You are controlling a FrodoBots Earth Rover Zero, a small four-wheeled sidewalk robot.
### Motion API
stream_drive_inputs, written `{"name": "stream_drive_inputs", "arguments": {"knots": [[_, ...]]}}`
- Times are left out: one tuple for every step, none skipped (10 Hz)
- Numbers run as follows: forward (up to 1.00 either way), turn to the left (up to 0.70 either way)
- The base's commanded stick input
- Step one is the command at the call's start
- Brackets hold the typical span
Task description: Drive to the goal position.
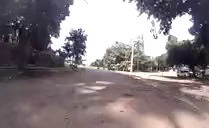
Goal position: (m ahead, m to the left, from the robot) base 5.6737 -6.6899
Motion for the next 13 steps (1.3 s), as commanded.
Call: {"name": "stream_drive_inputs", "arguments": {"knots": [[0.70,0.00],[0.70,0.00],[0.70,0.00],[0.70,-0.10],[0.70,-0.31],[0.70,-0.15],[0.70,0.00],[0.70,0.00],[0.70,0.00],[0.70,0.00],[0.70,0.00],[0.70,0.00],[0.70,0.00]]}}
